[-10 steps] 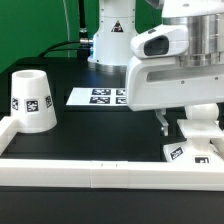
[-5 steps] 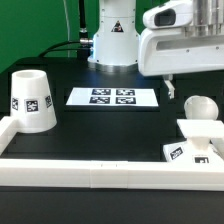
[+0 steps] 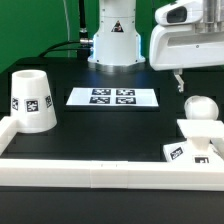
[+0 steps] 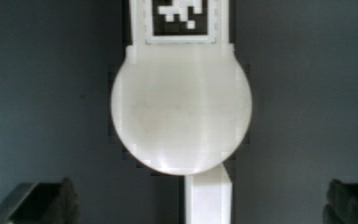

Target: Assemble lamp

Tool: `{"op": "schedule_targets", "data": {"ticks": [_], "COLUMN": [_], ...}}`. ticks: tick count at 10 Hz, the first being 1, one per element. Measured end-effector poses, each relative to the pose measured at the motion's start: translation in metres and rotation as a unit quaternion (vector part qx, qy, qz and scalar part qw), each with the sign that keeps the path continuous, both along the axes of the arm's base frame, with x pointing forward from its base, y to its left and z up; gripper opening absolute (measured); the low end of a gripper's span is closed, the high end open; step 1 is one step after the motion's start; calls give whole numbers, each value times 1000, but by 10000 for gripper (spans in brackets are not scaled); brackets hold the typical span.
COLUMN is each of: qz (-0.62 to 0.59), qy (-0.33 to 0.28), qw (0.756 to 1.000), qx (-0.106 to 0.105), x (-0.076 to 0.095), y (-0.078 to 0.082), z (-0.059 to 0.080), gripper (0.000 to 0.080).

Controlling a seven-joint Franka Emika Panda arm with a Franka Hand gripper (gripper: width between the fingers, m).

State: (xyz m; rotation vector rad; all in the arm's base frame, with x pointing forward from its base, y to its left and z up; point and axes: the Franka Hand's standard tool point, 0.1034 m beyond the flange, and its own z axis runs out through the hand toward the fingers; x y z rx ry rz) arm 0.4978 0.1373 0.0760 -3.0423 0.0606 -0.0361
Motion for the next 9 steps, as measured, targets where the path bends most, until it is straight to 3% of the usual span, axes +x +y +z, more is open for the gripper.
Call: {"op": "schedule_targets", "data": {"ticks": [2, 4, 9], "qz": [16, 35, 44], "qy": [65, 131, 282], "qw": [998, 991, 958], "qx": [6, 17, 21], "x": [-6, -10, -20], "y": [-7, -2, 5], "z": [-10, -17, -18], "gripper": [699, 699, 699]}}
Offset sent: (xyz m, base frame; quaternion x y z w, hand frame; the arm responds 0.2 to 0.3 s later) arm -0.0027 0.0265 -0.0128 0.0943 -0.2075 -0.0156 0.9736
